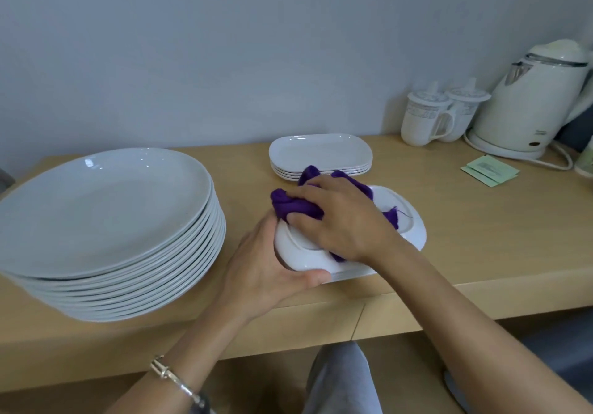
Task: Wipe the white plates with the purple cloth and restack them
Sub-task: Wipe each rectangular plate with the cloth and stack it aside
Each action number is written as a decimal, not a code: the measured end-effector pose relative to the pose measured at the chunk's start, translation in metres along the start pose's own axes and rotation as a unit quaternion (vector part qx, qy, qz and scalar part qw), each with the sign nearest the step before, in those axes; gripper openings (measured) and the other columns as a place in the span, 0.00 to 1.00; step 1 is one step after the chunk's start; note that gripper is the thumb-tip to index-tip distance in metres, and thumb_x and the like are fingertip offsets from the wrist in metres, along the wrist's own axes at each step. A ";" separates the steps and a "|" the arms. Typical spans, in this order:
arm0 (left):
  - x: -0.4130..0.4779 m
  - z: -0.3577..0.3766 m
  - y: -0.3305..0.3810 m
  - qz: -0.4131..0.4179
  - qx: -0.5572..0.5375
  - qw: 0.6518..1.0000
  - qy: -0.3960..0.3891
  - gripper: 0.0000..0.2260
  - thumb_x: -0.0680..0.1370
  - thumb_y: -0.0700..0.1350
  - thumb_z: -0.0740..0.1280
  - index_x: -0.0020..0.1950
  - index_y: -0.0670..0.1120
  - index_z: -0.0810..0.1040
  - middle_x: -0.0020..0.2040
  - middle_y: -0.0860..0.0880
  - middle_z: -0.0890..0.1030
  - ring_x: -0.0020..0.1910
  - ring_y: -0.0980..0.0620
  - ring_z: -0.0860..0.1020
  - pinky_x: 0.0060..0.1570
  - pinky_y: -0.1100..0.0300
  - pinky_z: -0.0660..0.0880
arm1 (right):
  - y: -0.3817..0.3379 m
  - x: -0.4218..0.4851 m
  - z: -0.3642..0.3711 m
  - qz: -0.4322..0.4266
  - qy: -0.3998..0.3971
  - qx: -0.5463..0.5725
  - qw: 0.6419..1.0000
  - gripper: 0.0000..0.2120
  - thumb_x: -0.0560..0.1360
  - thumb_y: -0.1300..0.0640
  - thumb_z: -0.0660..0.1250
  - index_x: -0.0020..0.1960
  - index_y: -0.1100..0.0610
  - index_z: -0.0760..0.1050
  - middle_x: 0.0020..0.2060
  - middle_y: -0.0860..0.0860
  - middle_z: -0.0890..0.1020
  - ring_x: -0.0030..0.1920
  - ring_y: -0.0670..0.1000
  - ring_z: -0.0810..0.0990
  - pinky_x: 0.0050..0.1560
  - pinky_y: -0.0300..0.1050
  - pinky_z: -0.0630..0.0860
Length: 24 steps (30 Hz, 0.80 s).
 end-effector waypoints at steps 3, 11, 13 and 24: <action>0.001 0.000 -0.003 -0.007 0.026 1.000 0.008 0.36 0.54 0.65 0.74 0.56 0.75 0.59 0.57 0.76 0.70 0.60 0.63 0.72 0.58 0.57 0.73 | 0.025 -0.027 -0.020 0.009 0.016 -0.007 1.000 0.17 0.75 0.44 0.64 0.64 0.40 0.74 0.57 0.41 0.75 0.60 0.45 0.69 0.52 0.35 0.58; 0.001 -0.001 0.000 0.017 0.045 0.999 0.018 0.35 0.55 0.66 0.73 0.53 0.82 0.55 0.56 0.78 0.67 0.59 0.65 0.71 0.53 0.63 0.72 | 0.084 -0.026 -0.038 0.198 0.076 0.021 0.977 0.15 0.74 0.47 0.64 0.61 0.42 0.76 0.57 0.48 0.77 0.56 0.52 0.75 0.53 0.42 0.67; 0.000 -0.001 -0.002 0.013 0.058 0.998 0.023 0.35 0.54 0.67 0.73 0.55 0.79 0.57 0.56 0.78 0.67 0.59 0.64 0.71 0.54 0.61 0.73 | 0.062 -0.020 -0.030 0.166 0.059 -0.036 0.984 0.18 0.75 0.47 0.63 0.64 0.44 0.75 0.60 0.49 0.76 0.59 0.55 0.73 0.58 0.43 0.65; -0.009 -0.004 0.015 0.016 0.207 0.977 0.044 0.49 0.57 0.73 0.70 0.72 0.53 0.63 0.52 0.68 0.66 0.45 0.68 0.61 0.60 0.54 0.71 | 0.019 -0.034 -0.021 0.049 0.011 0.031 0.998 0.17 0.74 0.45 0.66 0.63 0.43 0.76 0.59 0.42 0.76 0.59 0.46 0.71 0.53 0.37 0.63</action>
Point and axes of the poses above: each hand's wrist, its own x-axis towards the middle knuckle, its own z-axis out of the palm, y = z × x, the point moved 5 cm from there along x, towards the middle knuckle
